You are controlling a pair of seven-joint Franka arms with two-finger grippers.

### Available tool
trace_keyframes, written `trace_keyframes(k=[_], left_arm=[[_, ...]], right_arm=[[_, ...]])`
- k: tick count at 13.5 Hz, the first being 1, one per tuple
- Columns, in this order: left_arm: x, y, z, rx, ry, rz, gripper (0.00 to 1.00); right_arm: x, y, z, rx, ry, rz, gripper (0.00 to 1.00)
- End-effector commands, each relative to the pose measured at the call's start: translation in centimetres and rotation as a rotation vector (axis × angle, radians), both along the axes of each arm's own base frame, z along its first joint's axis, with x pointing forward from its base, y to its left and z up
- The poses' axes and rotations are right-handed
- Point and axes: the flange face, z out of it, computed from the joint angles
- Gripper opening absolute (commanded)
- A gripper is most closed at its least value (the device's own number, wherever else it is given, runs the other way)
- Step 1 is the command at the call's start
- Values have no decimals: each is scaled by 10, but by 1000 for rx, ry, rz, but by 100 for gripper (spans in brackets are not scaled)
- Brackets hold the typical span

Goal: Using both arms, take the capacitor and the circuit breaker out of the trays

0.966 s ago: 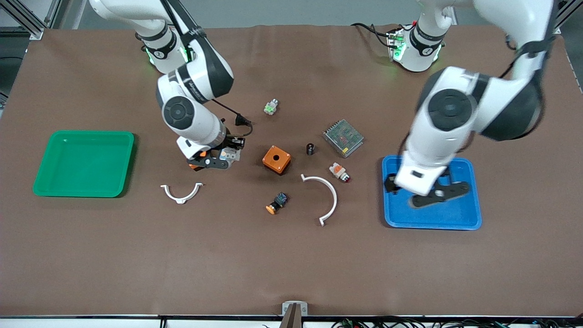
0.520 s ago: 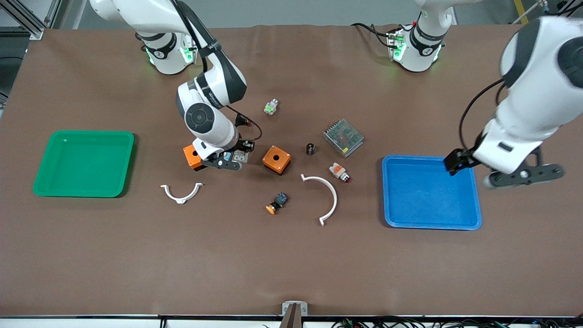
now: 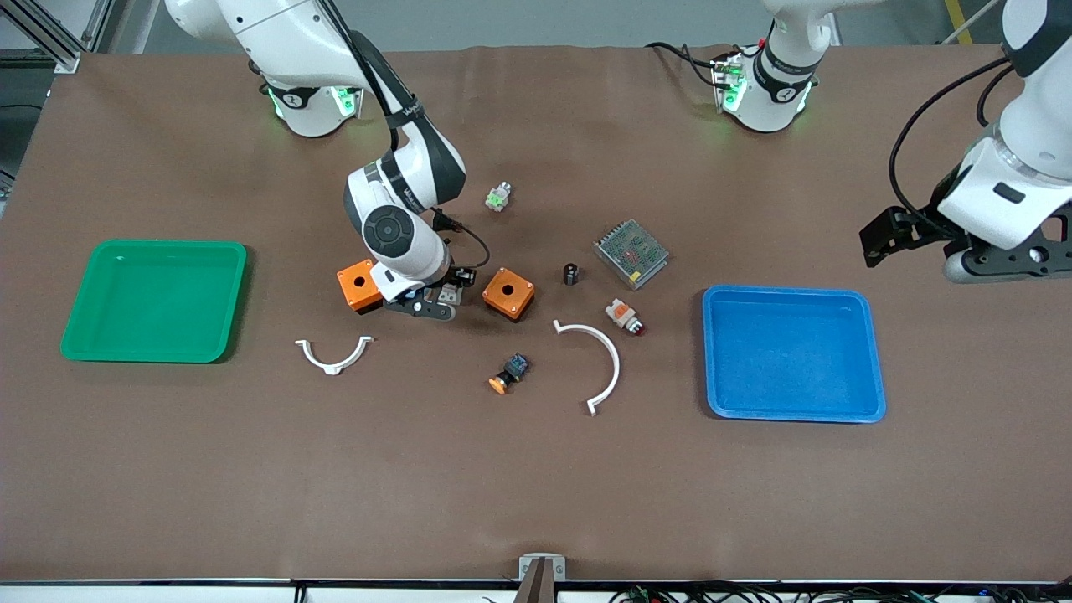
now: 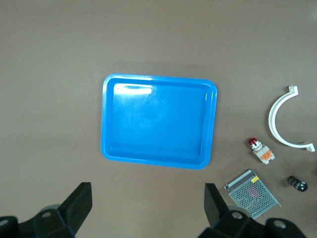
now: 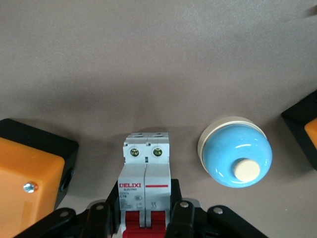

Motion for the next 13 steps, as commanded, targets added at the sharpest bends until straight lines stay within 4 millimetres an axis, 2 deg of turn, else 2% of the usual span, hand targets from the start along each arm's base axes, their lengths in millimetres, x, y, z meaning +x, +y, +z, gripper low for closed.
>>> trace_keyframes(k=[1,2,4,7,10,11,13], left_arm=[[-21,4,5,-13,13,-18,100],[-25,12,6,-13,14,-16,100],[-30,23,10,-33,14,-24,100],[-40,34,15,-48,12,-17,100],[-45,38,16,-48,11,-11,100],[-47,40,17,-48,10,-8,100],[-50,40,17,-46,11,-8,100]], right_arm=[[-4,2,4,7,14,-23,77],[-3,-1,12,3,33,-25,100],[-1,-17,64,11,70,-19,100],[2,-65,150,32,96,-45,100],[2,-131,205,67,104,-29,100],[3,-164,222,80,98,-14,100],[2,-214,250,31,54,30,100]])
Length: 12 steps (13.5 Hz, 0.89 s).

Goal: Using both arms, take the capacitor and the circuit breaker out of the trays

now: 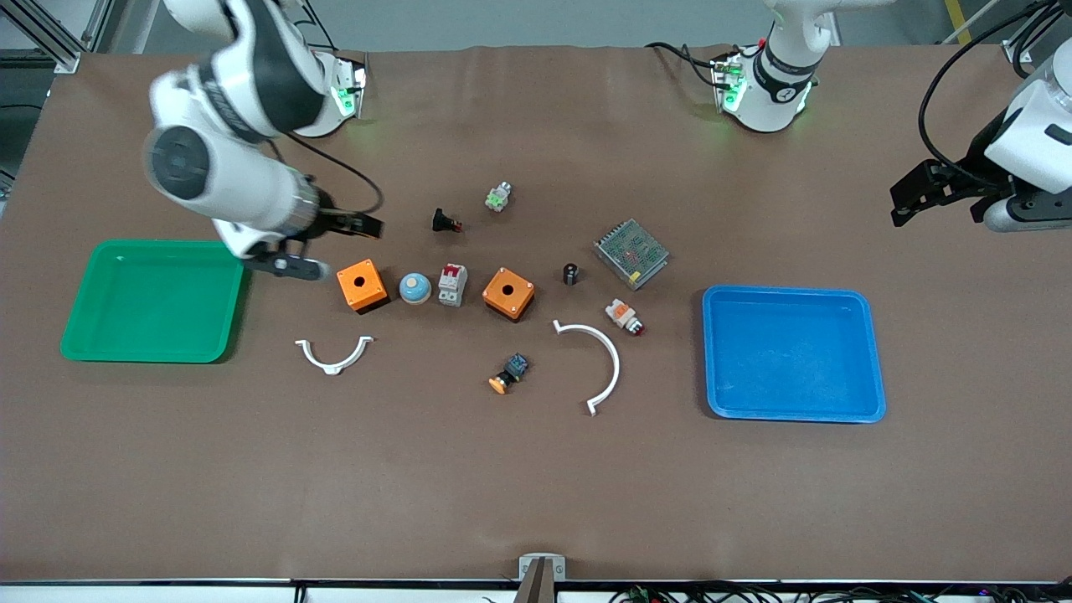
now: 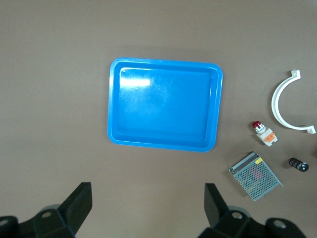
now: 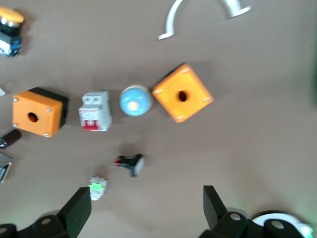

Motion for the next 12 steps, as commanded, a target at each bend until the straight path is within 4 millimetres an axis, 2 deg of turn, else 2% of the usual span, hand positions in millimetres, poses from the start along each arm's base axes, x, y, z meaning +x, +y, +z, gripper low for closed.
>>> trace_keyframes(k=[1,4,5,10,12], left_arm=[[-14,1,3,-13,1,-8,100],[-16,0,5,-13,-2,-11,100],[-16,0,5,-13,-2,-11,100],[-16,0,3,-12,1,-11,100],[-17,0,3,-12,1,-11,100]], right_arm=[[-11,-62,28,-57,-53,54,100],[-2,-151,49,-29,-118,137,100],[1,-171,59,-34,-143,158,100],[12,-221,113,-97,-222,183,100],[17,-235,118,-97,-235,197,100]])
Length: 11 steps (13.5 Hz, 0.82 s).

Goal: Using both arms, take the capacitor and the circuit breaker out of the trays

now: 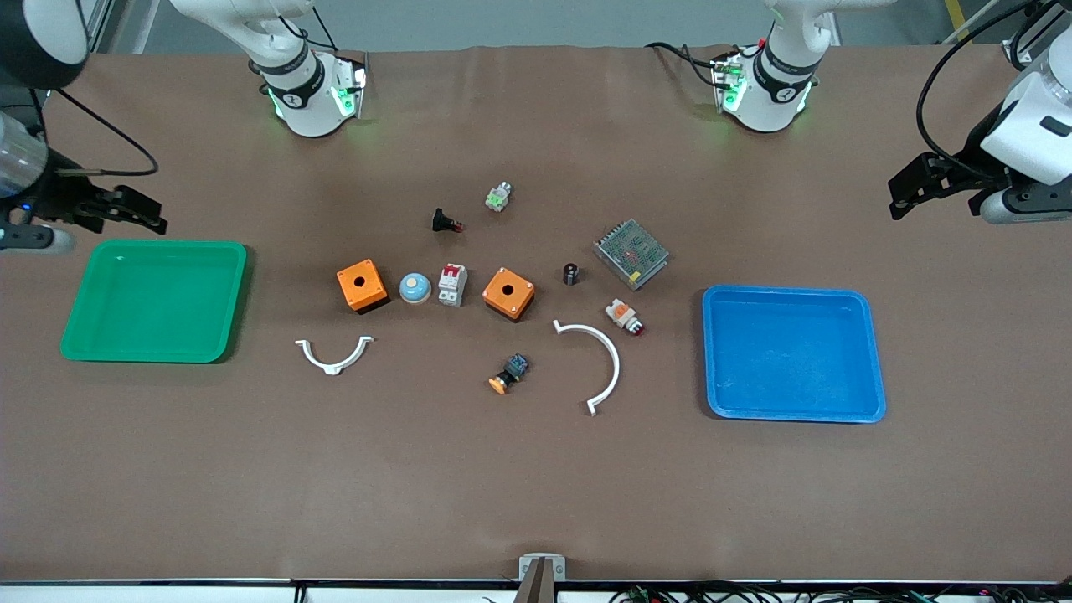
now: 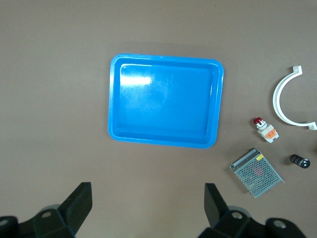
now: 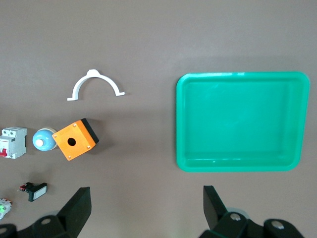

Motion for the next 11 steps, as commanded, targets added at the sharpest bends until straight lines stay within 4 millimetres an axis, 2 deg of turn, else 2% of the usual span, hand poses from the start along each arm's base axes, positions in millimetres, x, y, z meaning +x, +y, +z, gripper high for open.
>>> trace_keyframes(k=[1,6,7,10,11], left_arm=[[-10,1,4,-15,-2,-10,100],[-10,-1,3,-15,-1,-11,100],[-10,-1,3,-15,-1,-11,100],[-11,-6,0,-12,5,-20,100],[-11,-7,0,-11,7,-23,100]], right_arm=[[5,-13,13,-20,-13,16,100],[25,-17,31,-19,-64,4,100],[29,-16,39,-15,-91,2,100],[66,-11,58,-27,-138,19,100],[69,-11,65,-29,-145,20,100]])
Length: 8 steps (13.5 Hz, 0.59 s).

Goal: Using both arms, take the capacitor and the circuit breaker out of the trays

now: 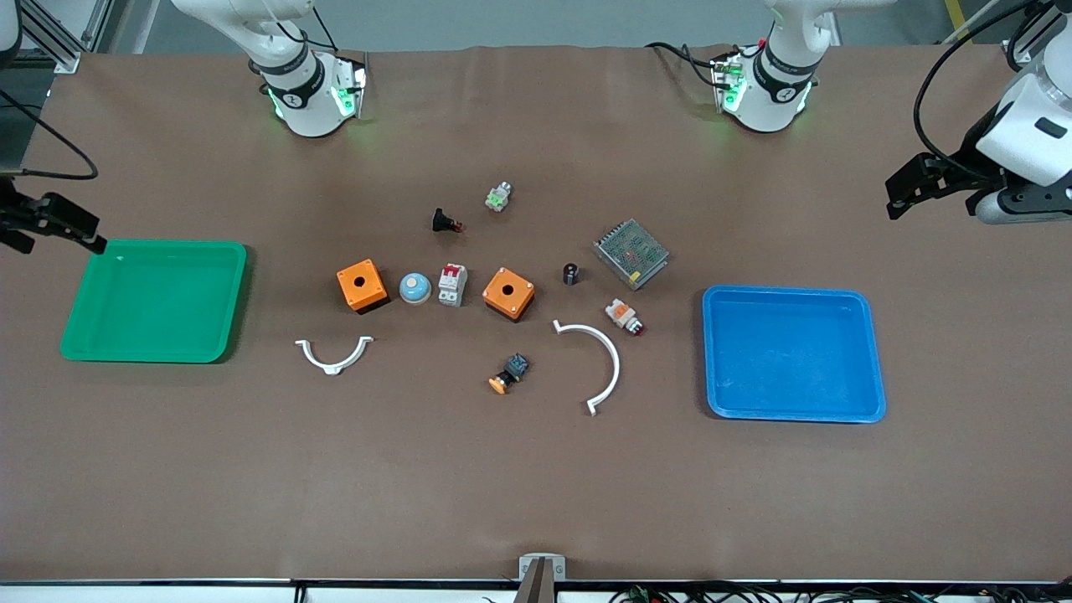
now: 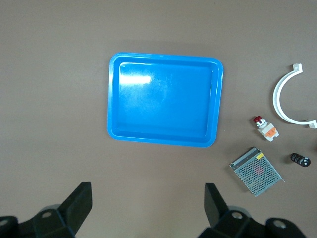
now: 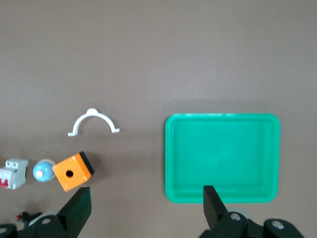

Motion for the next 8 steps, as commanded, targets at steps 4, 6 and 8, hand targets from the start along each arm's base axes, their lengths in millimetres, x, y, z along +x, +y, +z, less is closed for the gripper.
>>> trace_keyframes(k=[4,6,8], left_arm=[[-16,-6,3,-12,3,-20,100],[-19,-9,7,-13,-5,-25,100],[-20,-10,9,-19,-9,-28,100]], right_arm=[[22,0,16,-5,-13,13,100],[22,1,17,-5,-15,12,100],[22,0,17,-5,-17,6,100]])
